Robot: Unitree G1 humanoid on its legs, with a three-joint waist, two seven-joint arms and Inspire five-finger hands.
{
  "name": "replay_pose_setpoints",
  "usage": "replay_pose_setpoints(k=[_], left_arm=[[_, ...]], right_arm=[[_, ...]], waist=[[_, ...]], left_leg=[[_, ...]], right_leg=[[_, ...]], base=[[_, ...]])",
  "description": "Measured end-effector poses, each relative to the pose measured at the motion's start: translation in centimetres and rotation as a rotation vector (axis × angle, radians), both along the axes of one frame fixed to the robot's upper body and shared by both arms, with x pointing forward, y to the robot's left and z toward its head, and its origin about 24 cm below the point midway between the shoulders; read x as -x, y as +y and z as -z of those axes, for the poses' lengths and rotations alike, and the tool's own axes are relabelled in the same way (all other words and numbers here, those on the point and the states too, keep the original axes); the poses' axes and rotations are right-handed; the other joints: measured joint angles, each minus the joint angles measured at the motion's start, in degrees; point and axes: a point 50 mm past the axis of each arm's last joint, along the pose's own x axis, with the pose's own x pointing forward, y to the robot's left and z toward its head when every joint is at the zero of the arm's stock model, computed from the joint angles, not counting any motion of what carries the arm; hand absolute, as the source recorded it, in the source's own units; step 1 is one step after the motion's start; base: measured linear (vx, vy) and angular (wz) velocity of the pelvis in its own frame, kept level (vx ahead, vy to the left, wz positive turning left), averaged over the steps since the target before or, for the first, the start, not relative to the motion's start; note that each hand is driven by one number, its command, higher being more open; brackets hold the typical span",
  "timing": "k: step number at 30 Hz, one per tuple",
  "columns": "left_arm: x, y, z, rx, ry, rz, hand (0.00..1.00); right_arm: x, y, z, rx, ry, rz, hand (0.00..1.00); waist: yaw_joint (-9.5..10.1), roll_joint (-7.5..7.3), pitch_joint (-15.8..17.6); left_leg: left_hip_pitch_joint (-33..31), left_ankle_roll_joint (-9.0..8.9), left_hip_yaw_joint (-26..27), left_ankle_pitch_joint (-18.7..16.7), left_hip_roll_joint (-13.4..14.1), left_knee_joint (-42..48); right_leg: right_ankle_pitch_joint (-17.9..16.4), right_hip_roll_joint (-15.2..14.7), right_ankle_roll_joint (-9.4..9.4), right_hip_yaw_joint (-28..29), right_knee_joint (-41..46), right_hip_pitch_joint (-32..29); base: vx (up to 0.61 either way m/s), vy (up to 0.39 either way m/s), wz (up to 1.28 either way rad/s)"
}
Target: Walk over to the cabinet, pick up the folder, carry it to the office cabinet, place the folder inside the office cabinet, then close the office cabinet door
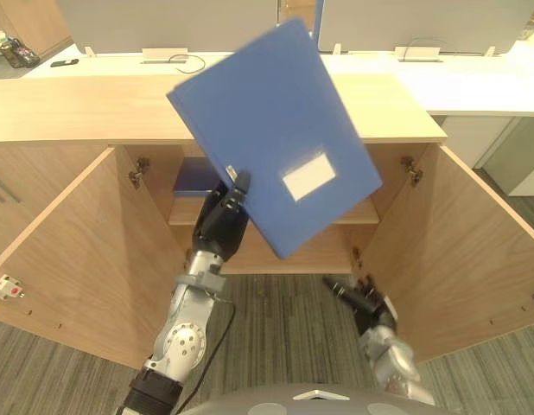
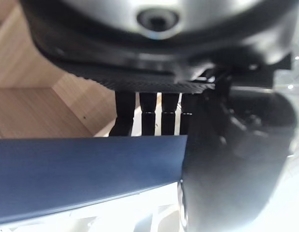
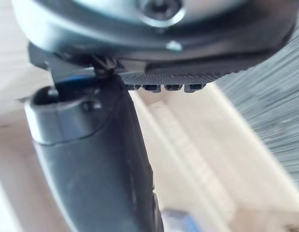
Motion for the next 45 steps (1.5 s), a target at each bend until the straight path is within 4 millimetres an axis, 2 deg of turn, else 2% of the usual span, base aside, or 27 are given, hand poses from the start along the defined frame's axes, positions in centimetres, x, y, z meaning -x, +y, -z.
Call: replay_pose_setpoints(k=[2,5,9,13,18,22,25,28,32,36,45], left_arm=[[0.5,0.5,0.7,-0.026,0.034,0.005,0.0],[0.4,1.8,1.2,-0.074,0.042,-0.022,0.0],[0.1,4.5,1.1,-0.176,0.033,-0.083,0.0],[0.0,6.2,0.7,-0.198,0.012,-0.131,0.0],[0.0,6.8,0.4,-0.206,-0.008,-0.145,0.0],[-0.1,7.1,0.1,-0.224,-0.023,-0.13,0.0],[-0.5,7.6,0.1,-0.26,-0.036,-0.101,0.0],[-1.3,7.8,0.2,-0.308,-0.038,-0.052,0.0],[-1.7,7.4,0.0,-0.337,-0.06,0.01,0.0],[-2.2,6.8,-0.5,-0.365,-0.1,0.086,0.0],[-2.4,5.8,-1.3,-0.377,-0.171,0.217,0.0]], right_arm=[[-1.3,-1.5,-2.9,0.002,-0.156,0.082,1.0],[-2.3,-2.8,-5.1,0.019,-0.259,0.152,1.0],[-2.4,-6.0,-8.1,0.094,-0.371,0.267,1.0],[-2.4,-8.7,-11.2,0.188,-0.47,0.325,1.0],[-3.8,-9.7,-14.1,0.217,-0.594,0.311,1.0],[-5.1,-8.7,-15.1,0.11,-0.688,0.231,1.0],[-6.6,-6.3,-15.4,0.022,-0.73,0.048,1.0],[-8.6,-2.5,-16.3,-0.012,-0.746,-0.255,1.0],[-10.2,0.0,-16.6,-0.013,-0.737,-0.442,1.0],[-11.9,0.4,-16.9,0.035,-0.697,-0.508,1.0],[-14.1,1.1,-17.1,0.1,-0.636,-0.554,1.0]], waist=[[0.21,-0.06,0.03],[0.16,-0.08,0.04],[0.12,-0.07,0.03],[0.15,-0.09,0.01],[0.21,-0.08,-0.01],[0.27,-0.07,-0.02],[0.18,-0.04,-0.06],[0.32,-0.16,-0.13],[0.59,-0.91,-0.62],[1.62,-1.43,-0.9],[1.83,-1.43,-0.9]], left_leg=[[0.15,0.01,0.21,-0.03,0.02,-0.16],[0.54,-0.01,0.58,-0.05,0.02,-0.18],[0.67,-0.15,0.64,-0.23,0.05,-0.19],[0.66,-0.01,0.61,-0.13,0.05,-0.19],[0.65,0.03,0.6,-0.07,0.06,-0.15],[0.64,0.05,0.57,-0.05,0.04,-0.02],[0.62,0.07,0.49,-0.01,0.06,0.01],[0.54,0.14,0.23,0.12,0.08,0.03],[0.29,0.24,-0.23,0.27,0.05,0.05],[0.22,0.41,-0.48,0.4,-0.21,0.07],[0.77,0.57,-1.28,0.68,-0.25,0.0]], right_leg=[[-0.01,0.27,0.0,0.13,0.37,-0.05],[-0.04,0.28,0.01,0.47,0.75,-0.02],[-0.1,0.3,0.02,0.52,0.88,0.0],[-0.1,0.33,0.01,0.52,0.82,0.0],[-0.08,0.36,0.0,0.51,0.77,-0.01],[-0.07,0.36,0.0,0.5,0.77,0.0],[-0.06,0.33,-0.03,0.51,0.71,0.01],[-0.03,0.33,-0.05,0.4,0.68,0.04],[-0.03,0.3,-0.07,0.01,0.6,0.04],[-0.01,0.06,-0.07,-0.18,0.59,0.12],[-0.01,-0.09,-0.08,-1.1,0.59,1.17]], base=[[-0.05,-0.038,-0.03],[-0.06,-0.024,-0.05],[-0.06,-0.026,-0.01],[-0.01,-0.005,0.0],[0.0,0.0,0.0],[0.0,0.0,0.0],[0.0,0.0,0.0],[0.0,0.0,0.04],[0.0,0.0,0.05],[0.0,-0.001,0.03],[-0.04,-0.021,0.06]])
